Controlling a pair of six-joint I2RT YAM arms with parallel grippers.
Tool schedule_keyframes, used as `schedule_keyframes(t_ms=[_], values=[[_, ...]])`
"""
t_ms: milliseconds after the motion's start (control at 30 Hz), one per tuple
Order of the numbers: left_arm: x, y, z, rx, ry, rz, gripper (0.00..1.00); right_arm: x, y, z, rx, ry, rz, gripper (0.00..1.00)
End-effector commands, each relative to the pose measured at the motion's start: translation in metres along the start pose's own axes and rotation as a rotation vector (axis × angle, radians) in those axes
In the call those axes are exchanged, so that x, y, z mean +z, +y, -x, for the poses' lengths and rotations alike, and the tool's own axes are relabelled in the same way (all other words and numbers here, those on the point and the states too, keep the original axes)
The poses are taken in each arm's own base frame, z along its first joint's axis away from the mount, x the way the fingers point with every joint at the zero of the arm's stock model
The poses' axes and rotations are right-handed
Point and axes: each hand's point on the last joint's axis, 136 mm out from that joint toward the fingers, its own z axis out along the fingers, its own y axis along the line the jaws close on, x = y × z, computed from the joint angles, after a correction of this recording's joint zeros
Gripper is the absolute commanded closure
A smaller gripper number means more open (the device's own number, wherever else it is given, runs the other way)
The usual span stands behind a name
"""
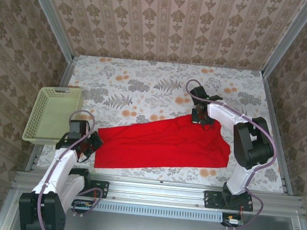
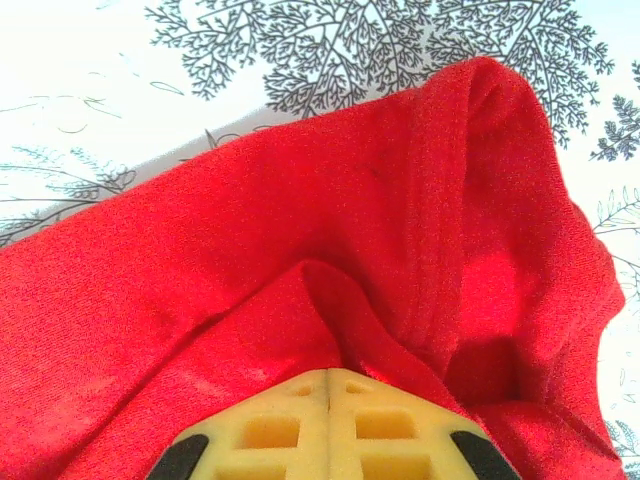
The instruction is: Fold the inside-out t-shirt
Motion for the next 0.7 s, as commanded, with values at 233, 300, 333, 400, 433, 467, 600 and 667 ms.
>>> schedule_keyframes(t_ms=[233, 300, 333, 400, 433, 467, 600, 667], values=[[-0.006, -0.010, 0.011, 0.039, -0.029, -0.011, 1.00, -0.031, -0.003, 0.014, -0.031, -0.057, -0.038, 0.82], [-0.006, -0.010, 0.010, 0.039, -0.029, -0.012, 1.00, -0.019, -0.004, 0.009, -0.031, -0.020, -0.048, 0.79], [-0.006, -0.010, 0.010, 0.039, -0.029, -0.013, 1.00, -0.014, -0.005, 0.007, -0.032, -0.008, -0.055, 0.78], [-0.006, -0.010, 0.010, 0.040, -0.028, -0.013, 1.00, -0.005, -0.007, 0.004, -0.030, 0.010, -0.063, 0.74], [-0.006, -0.010, 0.010, 0.041, -0.029, -0.012, 1.00, -0.003, -0.006, 0.004, -0.027, 0.015, -0.058, 0.73], [-0.006, -0.009, 0.010, 0.041, -0.028, -0.013, 1.00, 0.001, -0.006, 0.003, -0.024, 0.024, -0.052, 0.72], [-0.006, -0.010, 0.010, 0.042, -0.029, -0.014, 1.00, 0.010, -0.007, 0.000, -0.024, 0.045, -0.063, 0.71], [-0.006, -0.010, 0.011, 0.041, -0.030, -0.014, 1.00, 0.015, -0.008, -0.002, -0.025, 0.060, -0.071, 0.70]])
